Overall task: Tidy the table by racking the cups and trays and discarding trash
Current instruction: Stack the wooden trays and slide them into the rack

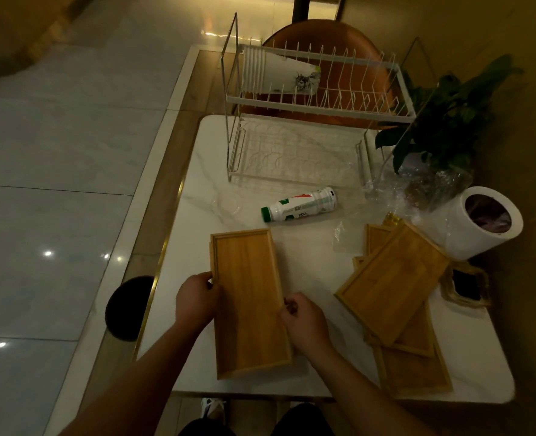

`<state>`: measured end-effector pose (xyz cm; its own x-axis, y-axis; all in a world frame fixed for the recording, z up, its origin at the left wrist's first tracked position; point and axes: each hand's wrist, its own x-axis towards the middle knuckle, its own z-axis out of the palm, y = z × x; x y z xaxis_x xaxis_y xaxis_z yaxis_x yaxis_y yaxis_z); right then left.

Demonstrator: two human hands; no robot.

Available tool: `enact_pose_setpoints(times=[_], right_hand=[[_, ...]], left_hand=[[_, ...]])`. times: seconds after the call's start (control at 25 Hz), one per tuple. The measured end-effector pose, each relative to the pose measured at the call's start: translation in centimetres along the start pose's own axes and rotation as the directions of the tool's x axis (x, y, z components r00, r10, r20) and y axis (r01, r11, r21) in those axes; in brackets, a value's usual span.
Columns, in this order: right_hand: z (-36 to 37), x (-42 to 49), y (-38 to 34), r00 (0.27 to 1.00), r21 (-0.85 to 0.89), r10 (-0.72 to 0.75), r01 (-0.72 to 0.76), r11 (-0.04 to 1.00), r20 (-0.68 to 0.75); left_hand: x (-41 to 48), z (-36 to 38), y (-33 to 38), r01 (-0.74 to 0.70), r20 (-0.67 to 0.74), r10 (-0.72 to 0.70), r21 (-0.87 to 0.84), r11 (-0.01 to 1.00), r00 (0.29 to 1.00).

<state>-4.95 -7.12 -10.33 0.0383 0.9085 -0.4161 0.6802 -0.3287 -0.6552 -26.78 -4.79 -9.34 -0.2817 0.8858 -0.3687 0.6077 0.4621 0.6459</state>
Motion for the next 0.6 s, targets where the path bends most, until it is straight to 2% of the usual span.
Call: enact_pose_setpoints(times=[0.28,0.6], right_hand=[[0.8,0.0,0.2,0.999,-0.085,-0.025,0.022,0.996,-0.033],[1.2,0.2,0.2,0.997,-0.107,-0.057,0.051,0.993,-0.048]], left_hand=[[0.6,1.1,-0.8,0.029,-0.016,-0.028,0.08,0.996,0.999],[0.5,1.6,-1.7,0.066,-0.072,-0.06,0.074,0.995,0.996]])
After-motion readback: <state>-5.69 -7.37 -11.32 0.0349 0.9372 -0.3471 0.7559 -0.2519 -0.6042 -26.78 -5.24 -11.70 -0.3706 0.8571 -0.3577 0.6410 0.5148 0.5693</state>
